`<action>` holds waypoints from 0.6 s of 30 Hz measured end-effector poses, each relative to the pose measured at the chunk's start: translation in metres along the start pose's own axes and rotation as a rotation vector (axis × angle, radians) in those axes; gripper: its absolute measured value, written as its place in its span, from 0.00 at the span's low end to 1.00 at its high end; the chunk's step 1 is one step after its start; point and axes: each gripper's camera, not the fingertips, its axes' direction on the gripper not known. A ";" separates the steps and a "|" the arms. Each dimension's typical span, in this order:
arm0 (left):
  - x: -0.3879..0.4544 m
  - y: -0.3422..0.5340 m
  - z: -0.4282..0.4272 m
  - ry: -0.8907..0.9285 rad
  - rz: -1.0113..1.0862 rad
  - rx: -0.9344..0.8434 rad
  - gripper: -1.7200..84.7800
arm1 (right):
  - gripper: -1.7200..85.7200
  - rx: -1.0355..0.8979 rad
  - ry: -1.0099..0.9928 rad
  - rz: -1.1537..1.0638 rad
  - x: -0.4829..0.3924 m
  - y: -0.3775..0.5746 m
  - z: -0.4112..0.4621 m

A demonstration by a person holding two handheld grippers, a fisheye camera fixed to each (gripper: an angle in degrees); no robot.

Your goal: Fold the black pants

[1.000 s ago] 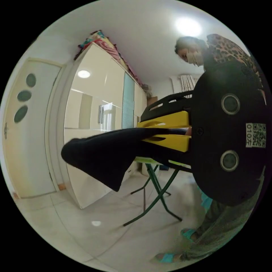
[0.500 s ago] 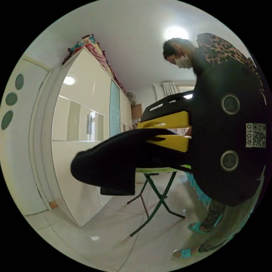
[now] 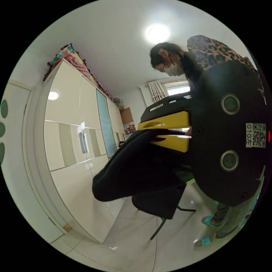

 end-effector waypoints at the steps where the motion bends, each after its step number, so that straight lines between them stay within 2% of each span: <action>1: 0.010 -0.001 0.005 -0.009 -0.010 0.006 0.10 | 0.07 -0.038 0.005 -0.028 -0.004 -0.007 0.002; 8: 0.072 -0.027 0.039 -0.094 0.032 -0.001 0.10 | 0.07 -0.171 0.072 -0.098 -0.028 -0.049 0.013; 15: 0.106 -0.075 0.067 -0.107 0.031 -0.015 0.10 | 0.07 -0.147 -0.064 -0.088 -0.050 -0.079 0.028; 18: 0.115 -0.123 0.095 -0.073 0.047 -0.066 0.10 | 0.07 -0.108 -0.134 -0.099 -0.069 -0.104 0.049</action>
